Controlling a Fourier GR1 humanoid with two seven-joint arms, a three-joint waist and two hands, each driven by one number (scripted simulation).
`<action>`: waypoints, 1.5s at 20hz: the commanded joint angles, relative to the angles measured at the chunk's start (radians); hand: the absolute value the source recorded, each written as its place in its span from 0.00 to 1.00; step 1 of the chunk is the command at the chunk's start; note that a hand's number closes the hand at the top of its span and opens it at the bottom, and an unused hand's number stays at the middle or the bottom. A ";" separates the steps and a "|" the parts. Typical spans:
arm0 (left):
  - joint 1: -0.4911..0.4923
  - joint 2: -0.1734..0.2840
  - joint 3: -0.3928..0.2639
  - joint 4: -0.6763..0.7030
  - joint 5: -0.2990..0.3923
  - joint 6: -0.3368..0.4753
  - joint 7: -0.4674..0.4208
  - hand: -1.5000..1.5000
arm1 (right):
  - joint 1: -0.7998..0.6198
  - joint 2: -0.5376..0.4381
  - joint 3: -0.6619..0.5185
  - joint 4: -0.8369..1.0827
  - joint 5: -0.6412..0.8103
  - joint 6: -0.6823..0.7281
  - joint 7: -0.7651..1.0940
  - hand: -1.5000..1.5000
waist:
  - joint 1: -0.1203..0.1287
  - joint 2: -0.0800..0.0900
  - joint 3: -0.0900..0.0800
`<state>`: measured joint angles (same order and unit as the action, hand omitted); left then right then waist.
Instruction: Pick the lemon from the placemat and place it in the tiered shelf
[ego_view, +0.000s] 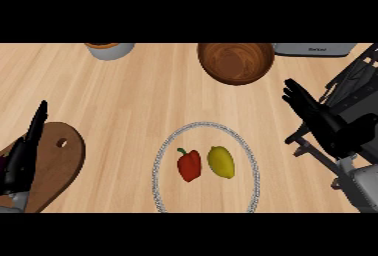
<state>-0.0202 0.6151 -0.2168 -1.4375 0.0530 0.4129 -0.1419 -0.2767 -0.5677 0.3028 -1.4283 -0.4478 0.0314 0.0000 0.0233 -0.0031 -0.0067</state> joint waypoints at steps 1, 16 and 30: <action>-0.014 -0.044 0.028 -0.019 -0.002 -0.039 0.020 0.50 | -0.072 0.038 -0.058 0.072 0.020 0.053 0.025 0.00 | -0.017 0.003 0.007; -0.097 -0.215 -0.113 -0.044 0.133 -0.153 0.094 0.50 | 0.040 0.263 -0.079 0.185 0.268 -0.575 -0.232 0.00 | -0.044 0.008 0.009; -0.179 -0.312 -0.091 0.097 0.087 -0.175 0.059 0.50 | 0.064 0.060 0.075 -0.145 0.344 -0.274 0.065 0.00 | -0.035 0.001 0.005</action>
<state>-0.2056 0.3308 -0.3151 -1.4126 0.1530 0.2551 -0.0168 -0.2205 -0.4354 0.3483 -1.4667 -0.1474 -0.2762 -0.0655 -0.0080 -0.0046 -0.0037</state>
